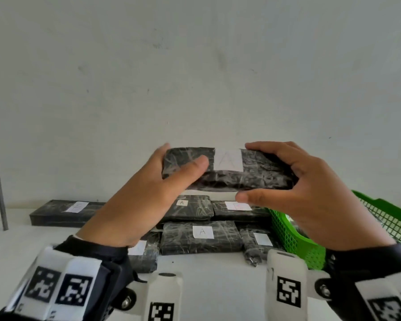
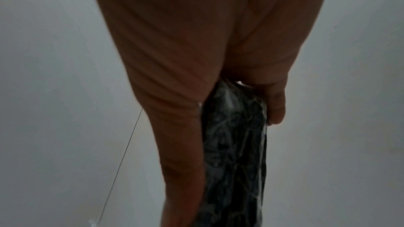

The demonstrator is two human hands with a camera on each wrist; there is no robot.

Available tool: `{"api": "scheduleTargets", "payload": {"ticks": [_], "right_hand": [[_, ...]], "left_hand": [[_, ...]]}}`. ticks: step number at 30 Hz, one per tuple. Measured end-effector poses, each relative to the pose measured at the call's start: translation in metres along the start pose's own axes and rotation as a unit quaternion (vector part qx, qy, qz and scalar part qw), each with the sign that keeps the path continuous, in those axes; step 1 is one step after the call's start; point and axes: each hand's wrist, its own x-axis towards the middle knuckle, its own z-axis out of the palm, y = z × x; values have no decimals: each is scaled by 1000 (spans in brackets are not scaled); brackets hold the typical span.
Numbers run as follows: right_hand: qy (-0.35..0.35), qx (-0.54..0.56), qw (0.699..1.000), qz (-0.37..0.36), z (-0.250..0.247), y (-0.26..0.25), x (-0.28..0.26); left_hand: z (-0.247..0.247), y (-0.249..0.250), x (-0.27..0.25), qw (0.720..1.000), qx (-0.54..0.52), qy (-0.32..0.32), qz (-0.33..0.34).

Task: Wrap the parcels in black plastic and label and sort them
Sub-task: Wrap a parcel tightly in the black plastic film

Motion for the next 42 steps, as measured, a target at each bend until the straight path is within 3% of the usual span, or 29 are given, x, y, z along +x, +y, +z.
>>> {"api": "scheduleTargets", "payload": {"ticks": [3, 5, 9, 13, 18, 27, 42], "right_hand": [[30, 96, 995, 6, 0, -1, -1], [85, 142, 986, 3, 6, -1, 1], [168, 193, 967, -4, 20, -1, 6], [179, 203, 962, 26, 29, -1, 8], [193, 185, 962, 48, 38, -6, 7], [215, 227, 950, 20, 36, -11, 6], [206, 227, 951, 52, 42, -9, 8]], "left_hand": [[6, 8, -4, 988, -85, 40, 124], [11, 8, -5, 975, -142, 60, 159], [18, 12, -8, 974, -159, 84, 141], [17, 12, -9, 982, -80, 118, 119], [16, 8, -6, 988, -78, 113, 64], [25, 8, -6, 977, -153, 114, 96], [27, 5, -2, 980, -119, 117, 106]]}}
